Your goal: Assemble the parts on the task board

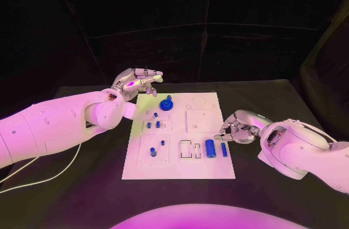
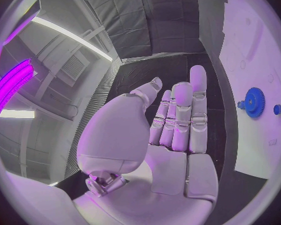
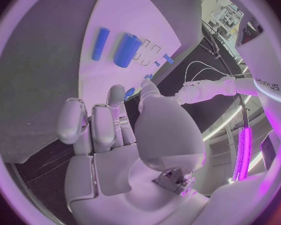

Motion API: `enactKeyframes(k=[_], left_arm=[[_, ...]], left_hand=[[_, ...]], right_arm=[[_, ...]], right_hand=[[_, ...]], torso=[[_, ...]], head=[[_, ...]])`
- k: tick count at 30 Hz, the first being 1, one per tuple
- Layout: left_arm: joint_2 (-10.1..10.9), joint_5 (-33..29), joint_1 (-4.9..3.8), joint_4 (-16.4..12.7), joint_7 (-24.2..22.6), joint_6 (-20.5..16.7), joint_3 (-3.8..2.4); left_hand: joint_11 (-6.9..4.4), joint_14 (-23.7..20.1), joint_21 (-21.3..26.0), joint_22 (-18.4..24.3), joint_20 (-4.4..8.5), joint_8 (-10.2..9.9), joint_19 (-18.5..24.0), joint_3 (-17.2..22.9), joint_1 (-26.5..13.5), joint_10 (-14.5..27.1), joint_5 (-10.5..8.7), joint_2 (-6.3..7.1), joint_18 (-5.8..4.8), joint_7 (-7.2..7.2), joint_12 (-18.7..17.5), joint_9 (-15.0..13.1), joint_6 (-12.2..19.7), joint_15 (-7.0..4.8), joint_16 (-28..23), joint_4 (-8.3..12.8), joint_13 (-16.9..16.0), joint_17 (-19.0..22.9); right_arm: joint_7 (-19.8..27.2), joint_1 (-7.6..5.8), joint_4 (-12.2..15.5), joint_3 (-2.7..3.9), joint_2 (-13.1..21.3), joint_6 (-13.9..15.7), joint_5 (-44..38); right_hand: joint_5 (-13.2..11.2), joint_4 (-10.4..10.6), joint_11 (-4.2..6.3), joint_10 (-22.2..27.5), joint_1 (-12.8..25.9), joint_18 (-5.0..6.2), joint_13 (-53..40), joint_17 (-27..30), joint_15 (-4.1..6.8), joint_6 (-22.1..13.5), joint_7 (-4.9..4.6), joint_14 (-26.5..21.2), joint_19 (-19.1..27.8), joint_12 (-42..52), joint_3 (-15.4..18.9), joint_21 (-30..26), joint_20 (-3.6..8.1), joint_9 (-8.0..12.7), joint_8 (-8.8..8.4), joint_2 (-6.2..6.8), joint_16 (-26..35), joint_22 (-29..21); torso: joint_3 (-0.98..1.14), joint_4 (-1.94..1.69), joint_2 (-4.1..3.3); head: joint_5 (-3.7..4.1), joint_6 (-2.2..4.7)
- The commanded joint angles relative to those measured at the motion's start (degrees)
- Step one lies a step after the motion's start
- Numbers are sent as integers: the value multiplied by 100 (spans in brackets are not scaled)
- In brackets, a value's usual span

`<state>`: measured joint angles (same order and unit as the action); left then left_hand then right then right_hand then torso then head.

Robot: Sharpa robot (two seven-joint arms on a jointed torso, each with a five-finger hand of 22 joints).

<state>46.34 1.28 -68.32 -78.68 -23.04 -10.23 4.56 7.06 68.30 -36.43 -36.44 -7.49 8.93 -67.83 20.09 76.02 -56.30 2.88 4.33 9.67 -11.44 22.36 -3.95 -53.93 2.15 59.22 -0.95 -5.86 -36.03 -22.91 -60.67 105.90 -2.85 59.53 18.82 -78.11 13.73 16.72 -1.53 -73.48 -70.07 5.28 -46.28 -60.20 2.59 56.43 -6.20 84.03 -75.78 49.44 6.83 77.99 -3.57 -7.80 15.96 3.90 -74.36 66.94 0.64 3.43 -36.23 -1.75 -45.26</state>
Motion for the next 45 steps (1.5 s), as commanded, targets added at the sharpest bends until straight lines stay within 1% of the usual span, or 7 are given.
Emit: enactKeyframes(k=[1,13,19,23,34,40,45], left_arm=[[8,-16,-6,-14,-23,68,-2],[26,-16,-3,-16,-16,80,2],[24,-16,-2,-16,-10,90,3],[24,-16,-2,-15,-6,94,3],[45,-16,-1,-24,8,107,4],[50,-16,-1,-29,16,113,4],[51,-16,-1,-30,22,122,4]], left_hand=[[5,-58,11,8,-24,21,2,-35,51,44,-5,-17,76,-1,17,2,24,1,-11,-10,-8,5],[5,-58,11,8,-24,21,2,-35,51,44,-5,-17,76,-1,17,2,24,1,-11,-10,-8,5],[5,-58,11,8,-24,21,2,-35,51,44,-5,-17,76,-1,17,2,24,1,-11,-10,-8,5],[5,-58,11,8,-24,21,2,-35,51,44,-5,-17,76,-1,17,2,24,1,-11,-10,-8,5],[6,-59,11,8,-24,21,2,-37,51,45,-5,-17,76,-1,18,2,25,1,-11,-10,-8,6],[8,-65,16,12,-26,26,3,-48,46,56,-5,-19,76,-3,29,2,32,3,-9,-15,-10,13],[8,-65,16,12,-26,26,3,-48,46,56,-5,-19,76,-3,29,2,32,3,-9,-15,-10,13]], right_arm=[[-605,66,-25,-4,-103,-133,-269],[-857,215,-230,-6,-446,-510,-511],[-878,276,-281,-6,-599,-575,-605],[-896,308,-333,-6,-687,-684,-624],[-943,357,-441,-6,-828,-996,-720],[-980,365,-472,-6,-864,-1079,-772],[-990,369,-416,-5,-853,-775,-778]], right_hand=[[10,5,7,29,162,-29,-150,23,6,-62,7,138,-22,94,110,37,-18,-22,61,2,-28,7],[4,11,5,1,269,-30,-427,78,3,-123,7,126,-16,287,223,41,-22,-56,148,-17,-2,16],[-2,9,6,-11,300,-31,-509,89,4,-127,11,123,-16,348,244,44,-22,-69,180,-36,4,23],[4,2,12,-35,294,-33,-614,81,7,-117,19,126,-22,432,250,52,-21,-89,222,-73,-2,38],[33,-8,44,-72,232,-37,-844,107,30,-41,60,123,-29,597,293,67,-5,-176,369,-186,8,68],[240,-22,85,-101,107,-37,-973,154,63,57,107,115,-29,669,316,72,22,-252,476,-299,35,80],[489,-39,130,-191,-72,-54,-1134,139,100,161,156,123,-79,786,289,114,54,-318,557,-463,26,161]], torso=[[-6,-9,-1],[-9,2,-1],[-5,-3,-4],[-9,-16,-4],[-8,-1,-4],[-8,-9,-4],[-1,-5,-1]], head=[[13,-6],[18,-31],[20,-43],[23,-48],[9,-64],[16,-68],[12,-61]])
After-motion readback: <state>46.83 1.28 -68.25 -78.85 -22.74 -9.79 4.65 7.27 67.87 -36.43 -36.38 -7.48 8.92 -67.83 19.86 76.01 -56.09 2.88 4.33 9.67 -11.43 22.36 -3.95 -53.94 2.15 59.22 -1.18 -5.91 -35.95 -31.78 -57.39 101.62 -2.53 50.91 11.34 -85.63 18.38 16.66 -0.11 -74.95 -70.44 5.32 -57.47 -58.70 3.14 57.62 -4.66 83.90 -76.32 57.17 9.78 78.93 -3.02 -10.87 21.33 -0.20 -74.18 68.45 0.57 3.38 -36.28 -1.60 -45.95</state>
